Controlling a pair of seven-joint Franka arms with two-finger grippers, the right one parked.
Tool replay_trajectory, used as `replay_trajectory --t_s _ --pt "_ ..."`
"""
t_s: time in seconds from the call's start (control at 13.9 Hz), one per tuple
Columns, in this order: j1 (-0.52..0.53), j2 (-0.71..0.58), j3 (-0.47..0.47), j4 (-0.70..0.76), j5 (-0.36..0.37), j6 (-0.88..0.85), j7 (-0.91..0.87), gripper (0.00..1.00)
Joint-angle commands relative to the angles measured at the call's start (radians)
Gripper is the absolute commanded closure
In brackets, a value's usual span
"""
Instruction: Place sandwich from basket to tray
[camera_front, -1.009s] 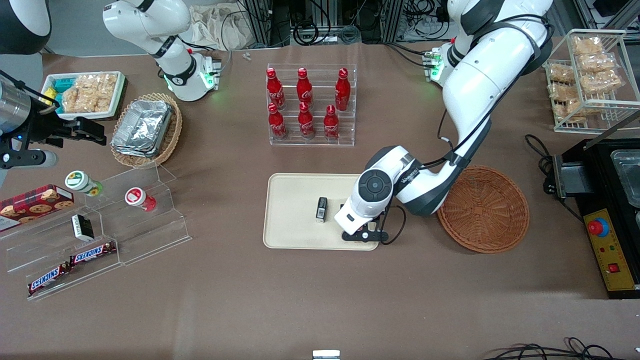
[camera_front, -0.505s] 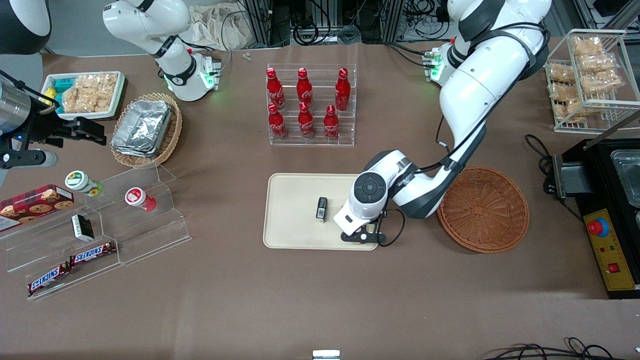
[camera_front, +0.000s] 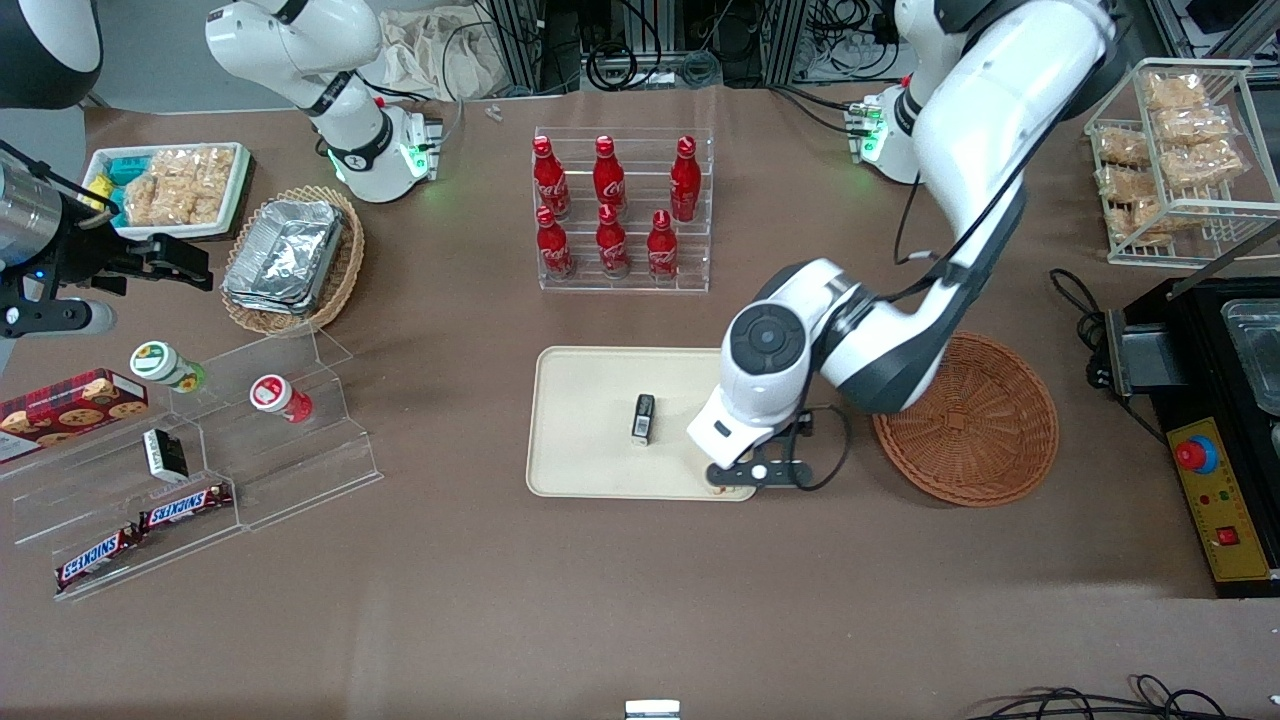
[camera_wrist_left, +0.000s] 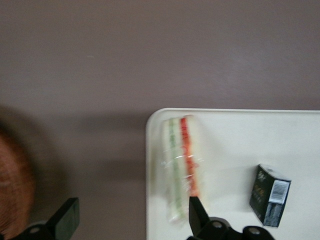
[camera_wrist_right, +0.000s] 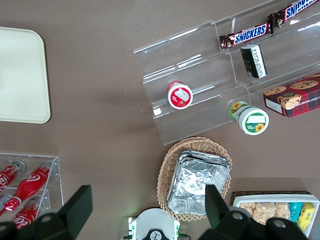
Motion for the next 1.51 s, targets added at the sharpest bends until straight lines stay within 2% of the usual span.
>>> replay_trajectory --t_s 0.0,0.14,0.29,0.43,0.58,0.72,0.79,1.08,1.23,1.3,1.44 --pt "0.093 -0.147 -0.001 -0.036 -0.115 -0.105 0.081 0.0" --pt "0.201 -0.241 -0.001 -0.074 -0.234 -0.137 0.21 0.0" --pt "0.311 -0.362 -0.002 -0.175 -0.286 -0.136 0.258 0.0" --pt "0.381 -0.5 -0.002 -0.305 -0.326 -0.115 0.286 0.0" --pt "0.415 -0.583 0.001 -0.379 -0.397 -0.087 0.327 0.0" --pt "0.429 -0.593 0.007 -0.378 -0.401 -0.099 0.355 0.0" --pt "0.473 -0.602 0.005 -0.379 -0.403 -0.102 0.387 0.0" --pt "0.585 -0.619 0.004 -0.37 -0.417 -0.121 0.615 0.0" --pt "0.564 -0.6 0.054 -0.326 -0.417 -0.143 0.695 0.0" --pt "0.478 -0.587 0.135 -0.305 -0.415 -0.177 0.688 0.0" --pt "0.222 -0.57 0.397 -0.263 -0.414 -0.188 0.682 0.0"
